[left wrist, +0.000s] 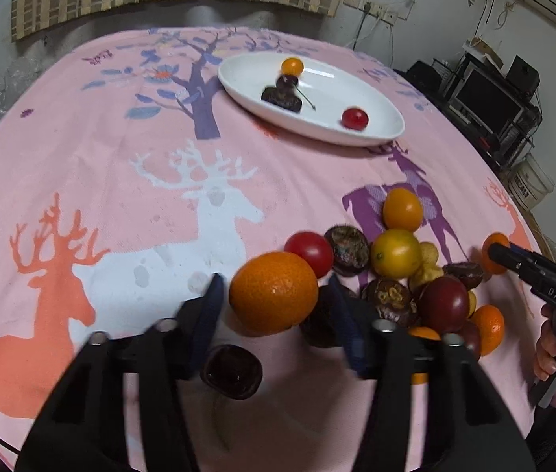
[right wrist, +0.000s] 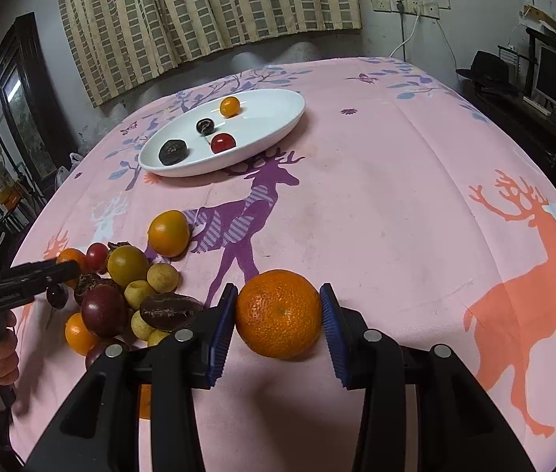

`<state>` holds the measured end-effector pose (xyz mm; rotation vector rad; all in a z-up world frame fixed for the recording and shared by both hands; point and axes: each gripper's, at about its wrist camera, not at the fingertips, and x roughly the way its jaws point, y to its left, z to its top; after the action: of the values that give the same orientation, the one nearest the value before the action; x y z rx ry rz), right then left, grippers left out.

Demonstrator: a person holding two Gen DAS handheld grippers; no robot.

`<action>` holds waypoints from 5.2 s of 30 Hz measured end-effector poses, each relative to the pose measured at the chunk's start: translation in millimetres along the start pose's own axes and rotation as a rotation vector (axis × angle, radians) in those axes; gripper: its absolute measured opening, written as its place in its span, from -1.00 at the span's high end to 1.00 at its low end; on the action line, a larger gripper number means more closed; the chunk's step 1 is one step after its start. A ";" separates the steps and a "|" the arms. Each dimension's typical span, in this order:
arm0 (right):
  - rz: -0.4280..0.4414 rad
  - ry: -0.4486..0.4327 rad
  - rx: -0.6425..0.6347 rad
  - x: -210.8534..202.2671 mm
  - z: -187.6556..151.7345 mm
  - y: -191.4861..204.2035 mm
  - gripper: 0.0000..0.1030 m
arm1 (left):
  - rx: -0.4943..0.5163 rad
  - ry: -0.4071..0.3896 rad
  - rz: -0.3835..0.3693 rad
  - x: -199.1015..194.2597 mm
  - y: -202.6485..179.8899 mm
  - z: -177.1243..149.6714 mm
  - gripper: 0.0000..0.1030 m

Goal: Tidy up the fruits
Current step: 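Carry an orange in the left tool while the right tool carries another orange to the plate, then move both tools back over the fruit pile, then carry a dark cherry in the left tool while the right tool carries an orange to the plate, then return both tools to the fruit pile, then carry an orange in the left tool while the right tool carries a dark plum to the plate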

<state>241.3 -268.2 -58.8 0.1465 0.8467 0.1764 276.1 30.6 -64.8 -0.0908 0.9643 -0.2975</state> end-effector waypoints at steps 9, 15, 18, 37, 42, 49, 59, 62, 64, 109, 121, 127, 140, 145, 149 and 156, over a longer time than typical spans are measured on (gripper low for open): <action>0.083 -0.184 -0.085 -21.5 62.6 29.1 0.16 | 0.002 -0.060 -0.038 -22.3 -6.7 54.3 0.16; 0.040 -0.173 -0.146 55.1 136.8 44.9 0.16 | 0.048 -0.095 -0.021 21.1 -32.1 146.0 0.16; 0.033 -0.112 -0.122 101.0 158.7 39.0 0.16 | 0.054 -0.049 0.002 63.0 -38.4 174.3 0.16; 0.047 -0.181 -0.284 1.7 87.2 68.4 -0.64 | 0.078 -0.174 0.097 -32.0 -30.1 113.7 -0.91; 0.065 -0.150 -0.259 -37.9 18.3 71.8 -0.66 | 0.039 -0.171 0.069 -65.5 -14.3 32.9 -0.91; 0.060 -0.074 -0.249 -44.5 -44.4 82.0 -0.66 | 0.071 -0.150 0.040 -74.2 -12.3 -50.8 -0.91; 0.090 0.042 -0.181 -19.7 -47.6 75.2 -0.33 | 0.114 -0.148 0.050 -68.7 -14.4 -71.2 -0.91; 0.122 0.075 -0.147 -13.5 -45.6 70.4 -0.20 | 0.110 -0.151 0.040 -69.5 -12.9 -70.9 -0.91; 0.156 0.091 -0.117 -10.4 -45.1 65.3 -0.20 | 0.112 -0.152 0.037 -69.4 -13.4 -71.5 -0.91; 0.169 -0.130 -0.030 104.9 151.9 43.2 0.17 | 0.139 -0.048 0.018 69.0 -47.2 175.3 0.42; 0.158 -0.177 -0.148 54.4 120.7 59.3 -0.50 | 0.187 -0.160 0.199 31.3 -47.6 153.4 -0.92; 0.149 -0.197 -0.237 -17.7 45.9 73.8 -0.58 | 0.134 -0.165 0.127 -29.0 -38.6 69.9 -0.92; 0.092 -0.010 -0.213 -25.7 -54.6 105.1 -0.62 | 0.056 -0.181 0.169 -53.4 -19.8 -35.2 -0.92; 0.119 0.034 -0.229 -15.1 -54.8 114.9 -0.41 | -0.014 -0.191 0.144 -59.2 -3.6 -37.4 -0.92; 0.126 0.079 -0.206 -2.5 -50.6 115.6 -0.18 | -0.033 -0.189 0.114 -61.4 -0.8 -38.1 -0.92; 0.152 0.108 -0.145 3.6 -50.0 107.4 0.22 | -0.024 -0.187 0.116 -60.3 -3.0 -39.4 -0.92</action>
<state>195.6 -159.8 -72.8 0.0657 0.9271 0.3897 211.1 47.4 -38.7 -0.0832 0.7844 -0.1675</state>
